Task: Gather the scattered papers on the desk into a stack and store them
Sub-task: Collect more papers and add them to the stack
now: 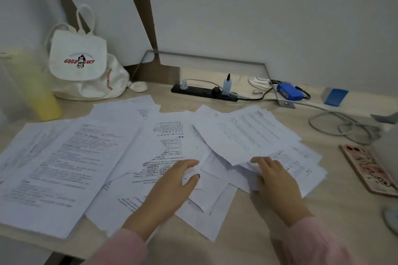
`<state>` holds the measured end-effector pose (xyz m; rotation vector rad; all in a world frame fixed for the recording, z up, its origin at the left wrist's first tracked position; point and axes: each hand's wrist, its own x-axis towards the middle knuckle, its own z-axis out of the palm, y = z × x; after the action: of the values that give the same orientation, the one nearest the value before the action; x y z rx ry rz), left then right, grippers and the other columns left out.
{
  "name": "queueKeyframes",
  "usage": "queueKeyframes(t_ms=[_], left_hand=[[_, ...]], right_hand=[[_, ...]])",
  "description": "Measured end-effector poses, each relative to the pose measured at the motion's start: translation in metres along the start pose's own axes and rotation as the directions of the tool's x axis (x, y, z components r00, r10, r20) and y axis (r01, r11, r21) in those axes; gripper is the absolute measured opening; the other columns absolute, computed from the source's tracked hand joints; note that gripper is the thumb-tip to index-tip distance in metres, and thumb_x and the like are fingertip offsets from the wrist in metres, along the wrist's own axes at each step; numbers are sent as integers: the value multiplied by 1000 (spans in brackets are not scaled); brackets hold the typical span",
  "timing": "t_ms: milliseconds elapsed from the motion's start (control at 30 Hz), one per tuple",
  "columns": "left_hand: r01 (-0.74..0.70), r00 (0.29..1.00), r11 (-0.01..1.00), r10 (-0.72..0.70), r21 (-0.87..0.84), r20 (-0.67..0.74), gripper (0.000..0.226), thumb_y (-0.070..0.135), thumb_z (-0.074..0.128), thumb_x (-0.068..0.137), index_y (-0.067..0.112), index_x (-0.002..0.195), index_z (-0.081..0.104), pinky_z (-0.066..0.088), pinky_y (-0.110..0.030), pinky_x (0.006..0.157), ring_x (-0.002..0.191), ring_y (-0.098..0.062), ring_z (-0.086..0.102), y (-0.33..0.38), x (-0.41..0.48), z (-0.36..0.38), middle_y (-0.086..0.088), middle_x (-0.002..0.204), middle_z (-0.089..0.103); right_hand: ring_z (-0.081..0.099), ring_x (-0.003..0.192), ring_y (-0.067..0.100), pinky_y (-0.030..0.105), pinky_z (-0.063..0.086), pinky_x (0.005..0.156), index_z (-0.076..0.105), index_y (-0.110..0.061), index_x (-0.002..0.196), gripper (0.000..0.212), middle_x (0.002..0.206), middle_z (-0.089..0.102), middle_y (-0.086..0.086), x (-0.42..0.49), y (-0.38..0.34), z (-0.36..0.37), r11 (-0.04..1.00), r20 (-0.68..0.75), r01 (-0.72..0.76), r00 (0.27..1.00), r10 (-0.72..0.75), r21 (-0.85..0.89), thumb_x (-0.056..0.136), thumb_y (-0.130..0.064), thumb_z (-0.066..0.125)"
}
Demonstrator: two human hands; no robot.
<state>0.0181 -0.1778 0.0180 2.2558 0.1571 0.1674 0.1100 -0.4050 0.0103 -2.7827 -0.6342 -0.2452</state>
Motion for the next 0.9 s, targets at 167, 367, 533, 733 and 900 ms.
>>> queueKeyframes(t_ms=[167,367,533,733,900], left_hand=[[-67,995,987,56,146,77,40,30,45,95,27,135,41,29,-13,94,124,0,38,4,17,24,14,136,43],[108,990,989,-97,-104,103,44,34,49,94,26,136,41,24,-18,104,133,-5,33,0,17,26,15,136,39],[315,868,727,-481,-610,-125,49,34,42,97,7,137,37,37,-40,103,121,-25,49,3,40,-9,-10,136,48],[436,880,543,-425,-717,213,35,37,59,86,13,112,64,52,-37,78,90,-22,70,-11,31,-23,-7,105,73],[441,897,727,-371,-526,239,23,7,60,86,17,106,64,55,-19,58,79,-10,72,-13,20,-6,4,96,74]], right_hand=[[18,144,26,42,17,117,7,-23,149,66,158,11,10,25,-11,14,994,109,37,994,-25,-107,94,-31,43],[58,105,20,29,48,76,50,-26,126,35,120,61,-3,38,-15,23,976,52,138,990,-131,-167,92,-25,41],[61,104,16,9,38,89,70,-16,108,31,112,66,-3,8,3,-6,895,-29,273,959,-281,354,83,-3,57],[45,121,-2,11,11,112,75,-24,93,29,117,59,-13,-30,11,-20,849,70,174,968,-240,499,75,-17,52],[34,134,10,15,2,113,44,-26,136,63,139,41,-12,-39,20,-2,982,128,85,986,-108,170,77,-7,59]])
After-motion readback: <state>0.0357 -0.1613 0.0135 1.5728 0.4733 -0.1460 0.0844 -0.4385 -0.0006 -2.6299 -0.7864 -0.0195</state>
